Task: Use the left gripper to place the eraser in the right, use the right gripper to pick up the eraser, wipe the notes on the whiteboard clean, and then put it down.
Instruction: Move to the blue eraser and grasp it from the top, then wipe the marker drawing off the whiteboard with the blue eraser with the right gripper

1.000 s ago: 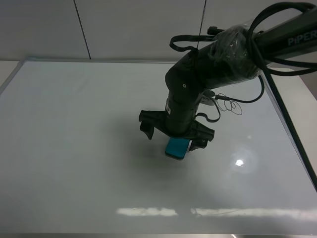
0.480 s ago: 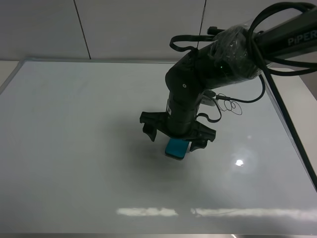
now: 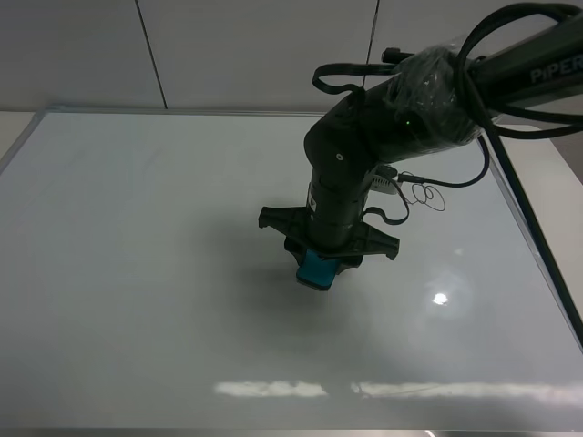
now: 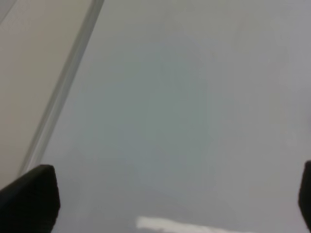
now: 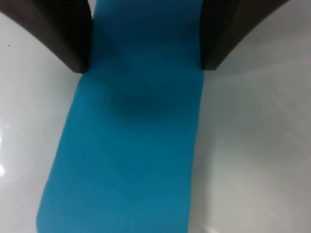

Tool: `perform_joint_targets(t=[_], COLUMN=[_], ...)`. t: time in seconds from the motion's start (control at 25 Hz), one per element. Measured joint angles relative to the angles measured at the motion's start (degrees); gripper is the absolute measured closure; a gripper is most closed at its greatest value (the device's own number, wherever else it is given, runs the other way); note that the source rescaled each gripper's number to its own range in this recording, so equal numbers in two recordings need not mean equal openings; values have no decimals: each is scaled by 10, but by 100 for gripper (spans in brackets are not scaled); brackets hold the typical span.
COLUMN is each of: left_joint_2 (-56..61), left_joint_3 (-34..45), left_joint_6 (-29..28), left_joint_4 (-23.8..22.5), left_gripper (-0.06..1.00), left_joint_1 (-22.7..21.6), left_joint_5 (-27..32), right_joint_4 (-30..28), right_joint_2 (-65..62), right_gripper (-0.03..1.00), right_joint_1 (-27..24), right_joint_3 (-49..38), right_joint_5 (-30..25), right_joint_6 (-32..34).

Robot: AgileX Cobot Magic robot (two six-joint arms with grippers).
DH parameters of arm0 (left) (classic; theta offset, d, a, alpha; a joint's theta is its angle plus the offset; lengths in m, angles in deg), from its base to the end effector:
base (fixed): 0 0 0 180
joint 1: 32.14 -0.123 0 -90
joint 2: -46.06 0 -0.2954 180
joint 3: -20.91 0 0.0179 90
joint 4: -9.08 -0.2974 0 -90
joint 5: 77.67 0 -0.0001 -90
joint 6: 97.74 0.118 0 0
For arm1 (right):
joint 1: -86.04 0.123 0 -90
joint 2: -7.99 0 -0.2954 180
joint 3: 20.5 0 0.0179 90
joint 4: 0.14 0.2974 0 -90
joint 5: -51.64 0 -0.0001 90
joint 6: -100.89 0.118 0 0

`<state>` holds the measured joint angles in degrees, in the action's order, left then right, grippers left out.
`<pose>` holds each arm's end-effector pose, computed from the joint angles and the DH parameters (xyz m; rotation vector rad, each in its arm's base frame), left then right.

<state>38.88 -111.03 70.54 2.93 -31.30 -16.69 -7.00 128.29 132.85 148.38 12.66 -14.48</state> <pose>0.0467 0.0104 0.2925 -0.1982 2.0141 -0.0106 0.2829 0.2884 0.0788 0.3329 2.9571 0.1366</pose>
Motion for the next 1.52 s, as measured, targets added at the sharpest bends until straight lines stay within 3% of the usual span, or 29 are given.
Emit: perform_joint_targets(t=[0.4, 0.6, 0.64, 0.68, 0.84, 0.92, 1.08, 1.28, 1.52], left_joint_2=[0, 0, 0, 0, 0, 0, 0, 0, 0], left_joint_3=[0, 0, 0, 0, 0, 0, 0, 0, 0], left_joint_6=[0, 0, 0, 0, 0, 0, 0, 0, 0], left_joint_4=[0, 0, 0, 0, 0, 0, 0, 0, 0], left_gripper=[-6, -6, -6, -6, -6, -6, -6, -6, -6], left_joint_1=[0, 0, 0, 0, 0, 0, 0, 0, 0], left_joint_5=[0, 0, 0, 0, 0, 0, 0, 0, 0], right_joint_4=[-58, -53, -53, -41, 6, 19, 20, 13, 5], right_joint_2=[-50, -86, -86, -93, -95, -95, -95, -77, 0], right_gripper=[94, 94, 94, 94, 94, 94, 94, 94, 94], right_joint_1=[-24, -78, -78, -103, -159, -185, -212, -227, -227], right_joint_3=[-1, -1, -1, -1, -1, -1, -1, 0, 58], right_joint_5=[-26, -69, -69, -86, -106, -105, -92, -15, -27], right_joint_6=[-40, -185, -185, -256, -372, -422, -464, -487, -532])
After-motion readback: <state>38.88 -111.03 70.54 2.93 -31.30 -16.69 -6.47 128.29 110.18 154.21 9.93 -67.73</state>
